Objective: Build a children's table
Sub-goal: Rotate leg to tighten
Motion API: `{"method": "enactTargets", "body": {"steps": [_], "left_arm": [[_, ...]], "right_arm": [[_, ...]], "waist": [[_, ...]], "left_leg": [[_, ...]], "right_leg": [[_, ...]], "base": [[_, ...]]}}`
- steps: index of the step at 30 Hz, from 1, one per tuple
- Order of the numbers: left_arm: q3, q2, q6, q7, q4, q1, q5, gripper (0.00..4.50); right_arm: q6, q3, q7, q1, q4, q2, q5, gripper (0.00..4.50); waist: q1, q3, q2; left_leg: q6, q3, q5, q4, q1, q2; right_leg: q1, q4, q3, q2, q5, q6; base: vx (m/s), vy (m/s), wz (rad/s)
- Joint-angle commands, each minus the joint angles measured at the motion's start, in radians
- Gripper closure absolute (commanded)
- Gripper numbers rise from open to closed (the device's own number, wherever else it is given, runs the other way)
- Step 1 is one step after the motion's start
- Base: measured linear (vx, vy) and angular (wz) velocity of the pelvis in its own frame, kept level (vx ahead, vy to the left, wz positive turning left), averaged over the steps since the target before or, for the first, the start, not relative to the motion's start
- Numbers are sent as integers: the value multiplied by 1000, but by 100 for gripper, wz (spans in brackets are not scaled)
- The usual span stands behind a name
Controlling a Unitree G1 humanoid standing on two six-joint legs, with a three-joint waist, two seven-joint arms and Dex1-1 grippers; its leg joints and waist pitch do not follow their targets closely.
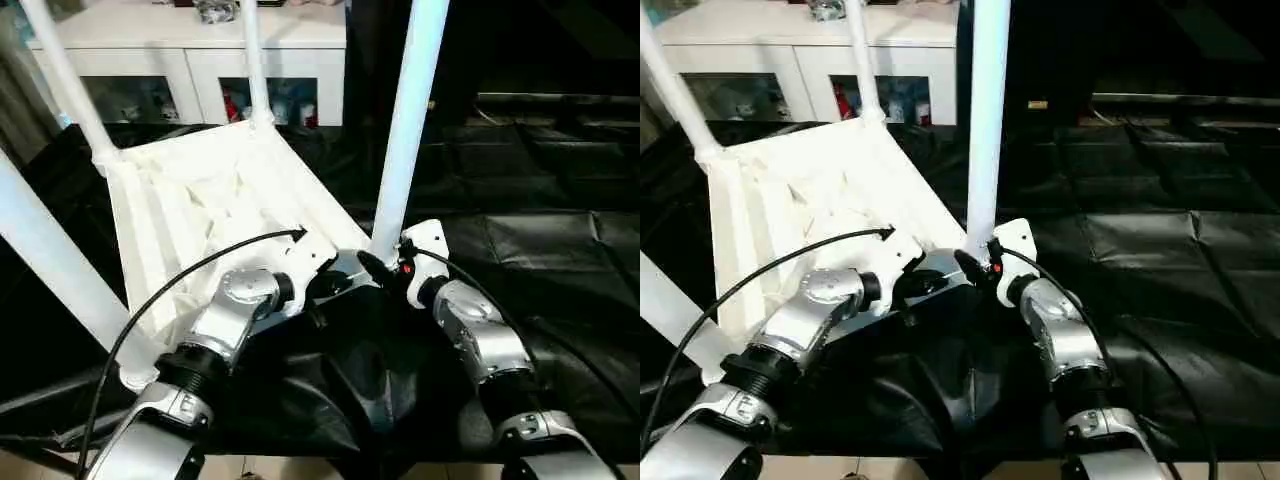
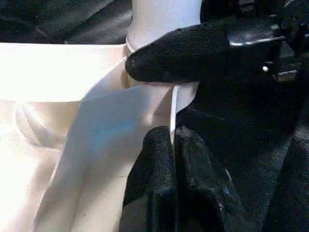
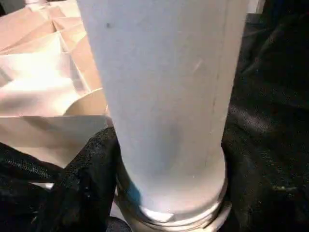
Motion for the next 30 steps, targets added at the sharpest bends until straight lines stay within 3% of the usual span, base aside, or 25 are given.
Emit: {"method": "enactTargets", "body": {"steps": [1,3,7,10,16,18,23,24,30], "left_arm": [[4,-38,-32,-20,-24,1,-65,450],[-4,-20,-37,-63,-36,6,-74,450],[-33,53,-33,-213,-86,25,-88,450],[-47,86,-35,-274,-102,31,-92,450],[-58,164,-29,-411,-125,40,-99,450],[-61,181,-25,-437,-132,41,-104,450],[-61,195,-25,-458,-131,43,-108,450],[-62,191,-27,-455,-126,42,-106,450],[-60,179,-30,-442,-122,43,-107,450]], "right_arm": [[21,120,157,27,-18,45,16,93],[15,138,206,31,-36,15,13,65],[7,158,407,38,-88,-99,47,65],[9,158,478,35,-101,-141,57,65],[8,151,629,10,-88,-233,57,65],[10,152,655,-1,-81,-251,60,98],[18,156,682,-19,-72,-259,71,128],[23,160,687,-14,-81,-256,72,143],[32,167,702,3,-100,-247,72,177]], "waist": [[-1,-56,-16],[0,-57,-13],[7,-58,-15],[13,-61,-11],[21,-61,-13],[24,-60,-14],[26,-59,-16],[26,-60,-20],[27,-62,-17]], "left_leg": [[24,-20,-273,-80,12,29],[30,-19,-257,-78,11,28],[60,-16,-228,-73,8,30],[67,-14,-205,-70,11,35],[67,-13,-202,-69,13,38],[64,-12,-209,-70,15,39],[54,-13,-208,-69,14,38],[54,-12,-203,-68,14,38],[63,-12,-179,-65,14,37]], "right_leg": [[40,-84,27,-43,-270,-174],[41,-80,28,-44,-234,-187],[46,-75,26,-43,-183,-213],[44,-68,23,-42,-148,-237],[43,-61,22,-42,-115,-265],[43,-62,23,-43,-125,-264],[44,-62,24,-45,-140,-261],[44,-62,24,-45,-137,-260],[45,-59,23,-44,-107,-266]], "base": [[0,0,0],[0,0,0],[0,0,0],[0,0,0],[0,0,0],[0,0,0],[0,0,0],[0,0,0],[0,0,0]]}}
